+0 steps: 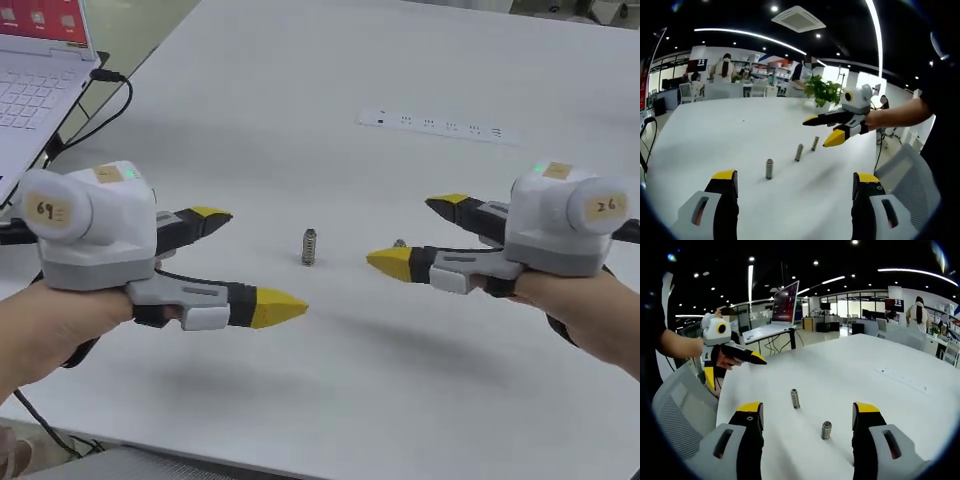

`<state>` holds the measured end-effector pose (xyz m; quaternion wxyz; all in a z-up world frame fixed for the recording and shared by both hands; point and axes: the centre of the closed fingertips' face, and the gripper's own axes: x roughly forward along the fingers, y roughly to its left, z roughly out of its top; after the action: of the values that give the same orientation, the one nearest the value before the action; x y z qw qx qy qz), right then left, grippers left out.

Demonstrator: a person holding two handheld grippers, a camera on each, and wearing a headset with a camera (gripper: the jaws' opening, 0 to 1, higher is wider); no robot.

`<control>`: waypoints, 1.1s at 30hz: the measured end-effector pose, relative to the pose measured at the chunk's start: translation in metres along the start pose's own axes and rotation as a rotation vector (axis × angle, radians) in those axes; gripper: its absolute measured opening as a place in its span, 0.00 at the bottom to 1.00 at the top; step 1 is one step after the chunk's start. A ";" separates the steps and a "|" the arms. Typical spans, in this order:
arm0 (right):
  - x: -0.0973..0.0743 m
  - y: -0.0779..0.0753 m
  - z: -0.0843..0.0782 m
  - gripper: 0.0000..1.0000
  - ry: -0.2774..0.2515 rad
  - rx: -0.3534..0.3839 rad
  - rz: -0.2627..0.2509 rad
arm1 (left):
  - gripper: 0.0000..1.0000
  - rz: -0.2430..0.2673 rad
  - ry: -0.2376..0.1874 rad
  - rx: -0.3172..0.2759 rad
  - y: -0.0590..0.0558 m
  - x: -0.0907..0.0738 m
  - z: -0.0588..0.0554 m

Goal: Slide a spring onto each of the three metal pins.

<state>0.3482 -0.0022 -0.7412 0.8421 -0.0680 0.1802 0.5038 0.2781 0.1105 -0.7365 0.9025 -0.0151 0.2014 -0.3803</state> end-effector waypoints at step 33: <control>-0.124 0.002 -0.050 0.99 0.003 0.068 -0.079 | 0.98 -0.012 0.060 0.089 -0.007 -0.010 -0.010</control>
<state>0.2816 -0.1179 -0.7417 0.8628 -0.0473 0.1956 0.4638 0.2633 0.1136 -0.7412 0.8936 0.0353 0.2113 -0.3945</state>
